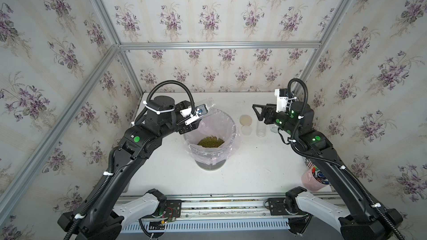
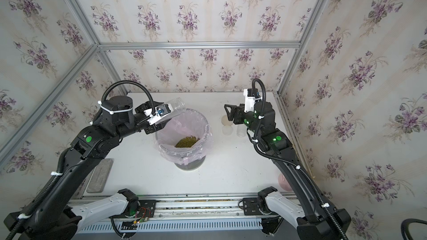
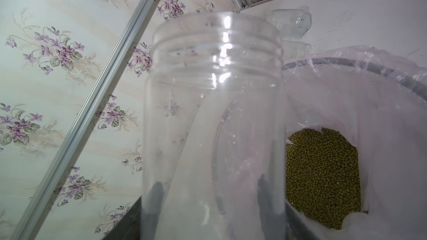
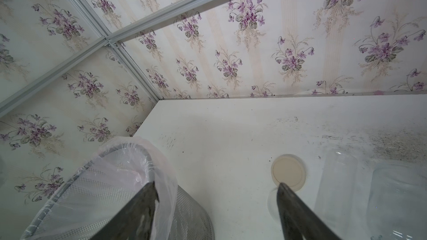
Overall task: Empty moldy mung beans from jars
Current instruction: Pour the moldy mung beans from the jar into the trash bin, then place the jar at the center of the board.
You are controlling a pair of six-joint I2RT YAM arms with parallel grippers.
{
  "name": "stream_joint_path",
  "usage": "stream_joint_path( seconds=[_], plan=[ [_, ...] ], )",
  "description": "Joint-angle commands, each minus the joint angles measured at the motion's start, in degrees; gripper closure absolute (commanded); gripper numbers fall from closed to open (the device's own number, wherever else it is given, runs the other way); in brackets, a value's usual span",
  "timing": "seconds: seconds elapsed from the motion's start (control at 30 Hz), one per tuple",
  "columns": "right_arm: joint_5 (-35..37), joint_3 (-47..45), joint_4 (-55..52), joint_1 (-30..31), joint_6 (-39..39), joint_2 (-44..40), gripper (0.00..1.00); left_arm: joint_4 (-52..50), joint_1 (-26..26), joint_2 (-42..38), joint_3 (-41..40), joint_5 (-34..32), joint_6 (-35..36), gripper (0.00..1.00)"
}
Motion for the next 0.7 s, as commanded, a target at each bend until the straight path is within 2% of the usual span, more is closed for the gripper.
stream_joint_path(
  seconds=[0.0, 0.1, 0.27, 0.47, 0.67],
  plan=[
    [0.1, 0.4, 0.3, 0.0, 0.8, -0.1, 0.21, 3.9, 1.4, -1.1, -1.4, 2.8, -5.2, 1.0],
    [-0.3, 0.6, 0.0, 0.0, 1.1, 0.2, 0.21, 5.4, 4.6, -2.5, -3.4, 4.7, -7.3, 1.0],
    [-2.7, 0.6, 1.2, 0.0, 1.9, 0.0, 0.21, 7.1, 11.2, -4.0, -5.3, 11.5, -12.1, 1.0],
    [-9.3, 0.6, 4.4, 0.0, 3.3, 0.7, 0.21, 9.5, 13.6, -3.9, -6.7, 17.4, -16.7, 1.0],
    [-11.6, 1.3, 4.4, 0.0, 2.8, 0.0, 0.21, 12.4, 14.5, -2.9, -6.4, 23.1, -20.3, 1.0]
  ],
)
